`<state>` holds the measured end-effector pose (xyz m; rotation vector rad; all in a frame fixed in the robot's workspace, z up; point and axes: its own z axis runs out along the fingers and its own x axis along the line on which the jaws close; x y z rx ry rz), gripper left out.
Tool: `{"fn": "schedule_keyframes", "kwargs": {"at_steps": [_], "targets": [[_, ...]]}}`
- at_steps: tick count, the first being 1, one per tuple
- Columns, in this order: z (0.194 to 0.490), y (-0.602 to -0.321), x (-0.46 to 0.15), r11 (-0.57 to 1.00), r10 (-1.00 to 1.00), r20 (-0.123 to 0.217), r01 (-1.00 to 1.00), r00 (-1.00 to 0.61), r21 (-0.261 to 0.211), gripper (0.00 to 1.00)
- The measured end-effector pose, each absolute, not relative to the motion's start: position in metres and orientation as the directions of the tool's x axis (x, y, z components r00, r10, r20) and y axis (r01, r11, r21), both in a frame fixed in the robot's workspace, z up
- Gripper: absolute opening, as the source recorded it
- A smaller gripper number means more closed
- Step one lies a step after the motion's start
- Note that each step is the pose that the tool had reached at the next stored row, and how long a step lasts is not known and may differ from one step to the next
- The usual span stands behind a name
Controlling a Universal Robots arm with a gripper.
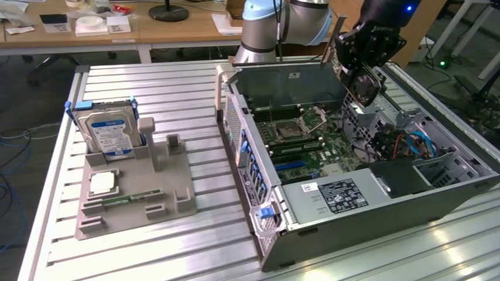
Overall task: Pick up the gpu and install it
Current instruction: 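Pick up the gpu and move the gpu toward the slot, then insert the gpu into the slot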
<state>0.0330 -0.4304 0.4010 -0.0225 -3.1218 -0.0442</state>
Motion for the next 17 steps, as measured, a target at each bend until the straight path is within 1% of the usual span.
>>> {"fn": "schedule_keyframes", "kwargs": {"at_steps": [12,17], "targets": [[0.4010,-0.4303,0.0329,1.000,0.011,0.020,0.012,-1.000,0.028,0.28],[0.4010,-0.4304,0.0324,0.999,-0.032,0.019,-0.031,-0.999,0.028,0.28]]}}
